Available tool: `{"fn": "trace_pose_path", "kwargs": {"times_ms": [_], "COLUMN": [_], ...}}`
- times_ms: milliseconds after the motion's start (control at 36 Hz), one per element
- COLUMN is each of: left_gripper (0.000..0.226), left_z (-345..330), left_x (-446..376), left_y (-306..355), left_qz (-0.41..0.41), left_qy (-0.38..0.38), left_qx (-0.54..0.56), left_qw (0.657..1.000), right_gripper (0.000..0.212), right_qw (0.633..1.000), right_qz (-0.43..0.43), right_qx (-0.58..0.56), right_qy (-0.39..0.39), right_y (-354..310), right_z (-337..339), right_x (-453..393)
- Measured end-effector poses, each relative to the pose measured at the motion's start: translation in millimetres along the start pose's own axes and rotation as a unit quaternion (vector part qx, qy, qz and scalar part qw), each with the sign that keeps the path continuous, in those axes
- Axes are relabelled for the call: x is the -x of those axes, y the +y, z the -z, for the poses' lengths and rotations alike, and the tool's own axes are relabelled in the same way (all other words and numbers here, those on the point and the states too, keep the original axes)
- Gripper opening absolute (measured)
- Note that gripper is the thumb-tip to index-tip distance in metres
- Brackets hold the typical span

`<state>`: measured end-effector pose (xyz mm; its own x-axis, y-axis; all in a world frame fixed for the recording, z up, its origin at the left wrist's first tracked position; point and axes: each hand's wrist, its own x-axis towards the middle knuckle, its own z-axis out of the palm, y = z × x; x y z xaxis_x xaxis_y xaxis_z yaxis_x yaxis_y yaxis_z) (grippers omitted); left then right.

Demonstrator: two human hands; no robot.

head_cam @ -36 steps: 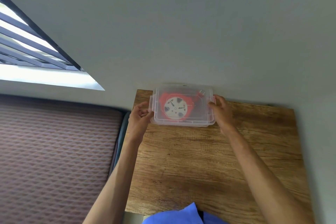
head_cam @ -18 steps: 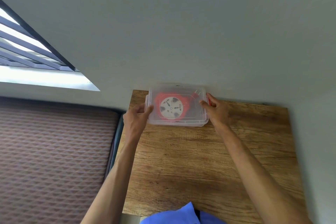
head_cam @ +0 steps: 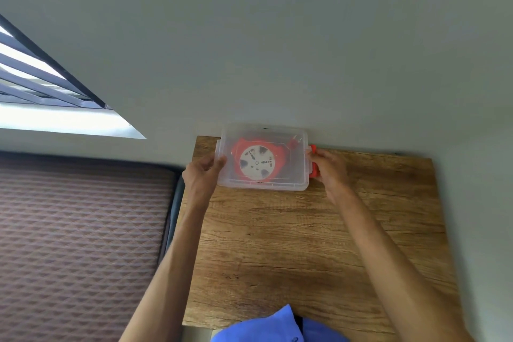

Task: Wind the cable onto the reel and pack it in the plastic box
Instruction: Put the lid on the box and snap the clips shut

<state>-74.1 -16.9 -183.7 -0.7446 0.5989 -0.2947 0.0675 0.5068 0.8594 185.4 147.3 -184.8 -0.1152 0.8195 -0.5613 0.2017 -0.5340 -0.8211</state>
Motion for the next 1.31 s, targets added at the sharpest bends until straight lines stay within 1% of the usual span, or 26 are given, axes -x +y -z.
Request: {"fn": "trace_pose_path", "kwargs": {"times_ms": [83,139,222,250,306,361,417,472,500,556,611,667,750,806,833,889,944,1000,1056,1083,1139,1167,1194,1306], "left_gripper": [0.021,0.021,0.022,0.023,0.030,0.033,0.031,0.034,0.038,0.041,0.037,0.031,0.038,0.039,0.035,0.029,0.031,0.029,0.021,0.015,0.010,0.010,0.011,0.013], "left_z": [3.6,3.7,3.7,4.6,7.1,9.7,10.8,10.0,9.5,9.1,9.2,8.9,8.5,7.3,6.0,2.7,-2.2,-7.4,-14.9,-18.5,-23.1,-24.0,-23.9,-21.9], "left_x": [0.0,-0.3,-0.2,-1.4,-3.8,-6.4,-10.2,-13.2,-14.4,-16.6,-19.7,-21.7,-24.0,-24.8,-24.6,-21.4,-14.7,-6.7,-0.2,2.6,7.2,8.4,8.9,8.8], "left_y": [-6.6,-8.9,-9.5,-9.7,-8.7,-7.9,-8.5,-11.2,-12.2,-12.1,-11.1,-10.8,-10.5,-7.2,-4.5,-0.5,0.9,0.9,3.0,5.5,11.0,12.2,12.2,4.0], "left_qz": [0.020,0.031,0.046,0.061,0.109,0.170,0.229,0.267,0.278,0.284,0.279,0.279,0.286,0.276,0.261,0.209,0.146,0.099,0.056,0.035,0.019,0.020,0.020,-0.002], "left_qy": [-0.022,-0.022,-0.018,-0.024,-0.062,-0.114,-0.172,-0.226,-0.240,-0.243,-0.233,-0.220,-0.207,-0.180,-0.159,-0.106,-0.044,0.011,0.042,0.058,0.086,0.089,0.088,0.086], "left_qx": [0.060,0.087,0.099,0.122,0.202,0.242,0.242,0.267,0.283,0.294,0.283,0.270,0.284,0.305,0.296,0.252,0.203,0.146,0.078,0.034,-0.013,-0.009,-0.001,0.029], "left_qw": [0.998,0.995,0.994,0.990,0.971,0.948,0.927,0.898,0.886,0.880,0.887,0.895,0.891,0.893,0.905,0.939,0.967,0.984,0.995,0.997,0.996,0.996,0.996,0.996], "right_gripper": [0.012,0.011,0.012,0.014,0.017,0.017,0.022,0.025,0.023,0.019,0.018,0.021,0.028,0.029,0.030,0.032,0.031,0.030,0.022,0.019,0.038,0.044,0.046,0.043], "right_qw": [0.996,0.995,0.994,0.994,0.993,0.991,0.995,0.999,0.999,0.995,0.988,0.983,0.976,0.972,0.969,0.964,0.958,0.948,0.934,0.923,0.894,0.886,0.882,0.882], "right_qz": [-0.050,-0.056,-0.067,-0.069,-0.066,-0.054,-0.030,0.000,0.016,0.048,0.071,0.086,0.098,0.104,0.107,0.117,0.132,0.151,0.159,0.164,0.181,0.183,0.186,0.190], "right_qx": [-0.073,-0.084,-0.082,-0.082,-0.092,-0.107,-0.079,-0.005,0.030,0.084,0.133,0.164,0.190,0.206,0.216,0.234,0.245,0.268,0.304,0.329,0.389,0.405,0.412,0.415], "right_qy": [-0.014,-0.021,-0.023,-0.024,-0.034,-0.050,-0.061,-0.043,-0.030,-0.011,0.008,0.020,0.031,0.040,0.045,0.056,0.067,0.083,0.106,0.114,0.128,0.132,0.132,0.121], "right_y": [1.1,2.6,2.6,2.8,2.9,3.5,5.0,6.7,7.0,6.5,4.9,3.9,3.1,2.7,2.6,3.5,4.3,3.0,0.8,-0.8,-2.6,-4.2,-6.9,-12.6], "right_z": [5.6,8.5,8.7,8.5,7.8,6.7,5.1,2.4,0.9,-1.3,-3.2,-3.5,-4.4,-5.3,-5.5,-6.2,-7.1,-8.5,-11.1,-12.5,-16.8,-18.4,-19.3,-19.0], "right_x": [-1.6,-1.9,-1.8,-1.8,-0.2,2.9,5.9,7.4,7.8,7.2,6.2,5.4,4.5,3.2,2.7,2.9,4.2,6.6,8.6,10.2,13.0,14.8,17.7,23.5]}}
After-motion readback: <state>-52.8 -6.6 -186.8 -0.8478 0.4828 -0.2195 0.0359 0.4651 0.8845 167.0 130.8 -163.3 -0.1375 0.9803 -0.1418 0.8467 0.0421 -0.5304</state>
